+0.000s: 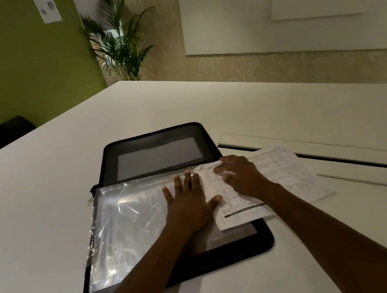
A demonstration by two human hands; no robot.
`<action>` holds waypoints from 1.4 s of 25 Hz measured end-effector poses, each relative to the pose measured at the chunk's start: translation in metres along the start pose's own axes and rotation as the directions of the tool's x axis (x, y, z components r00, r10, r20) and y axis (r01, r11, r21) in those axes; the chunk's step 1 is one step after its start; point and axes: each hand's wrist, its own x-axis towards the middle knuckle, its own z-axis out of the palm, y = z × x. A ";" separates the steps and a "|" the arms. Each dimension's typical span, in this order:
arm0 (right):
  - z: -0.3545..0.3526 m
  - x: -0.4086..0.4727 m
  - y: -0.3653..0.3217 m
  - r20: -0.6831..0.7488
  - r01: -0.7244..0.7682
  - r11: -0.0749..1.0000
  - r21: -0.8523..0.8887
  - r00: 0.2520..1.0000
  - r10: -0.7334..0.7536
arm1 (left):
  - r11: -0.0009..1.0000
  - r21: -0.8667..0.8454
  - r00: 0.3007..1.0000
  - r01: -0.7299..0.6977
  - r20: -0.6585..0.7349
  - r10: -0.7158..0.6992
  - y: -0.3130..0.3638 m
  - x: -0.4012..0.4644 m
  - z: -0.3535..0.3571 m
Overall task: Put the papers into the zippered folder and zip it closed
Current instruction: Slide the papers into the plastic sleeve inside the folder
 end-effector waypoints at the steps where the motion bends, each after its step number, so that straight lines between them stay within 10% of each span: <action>1: 0.003 0.001 0.000 0.016 0.005 0.999 -0.032 1.000 -0.005 | 1.000 -0.004 1.000 -0.007 0.000 0.007 -0.001 0.000 0.000; 10: 0.011 0.009 -0.001 0.045 0.165 0.908 -0.386 0.986 -0.160 | 0.998 -0.050 0.998 -0.046 -0.037 0.044 -0.005 0.002 -0.001; 27: -0.006 0.020 -0.006 0.180 0.368 0.819 -0.441 0.930 -0.321 | 0.997 -0.065 0.998 -0.052 -0.049 0.049 -0.005 -0.004 -0.003; 32: -0.033 -0.024 0.056 -0.144 -0.009 0.988 -0.154 0.989 -0.013 | 0.997 0.026 0.997 -0.072 0.020 0.072 -0.002 -0.010 0.000; 35: -0.047 -0.045 0.082 -0.237 -0.435 0.869 -0.234 0.893 0.383 | 0.993 0.046 0.993 -0.105 0.066 0.102 -0.003 -0.015 -0.006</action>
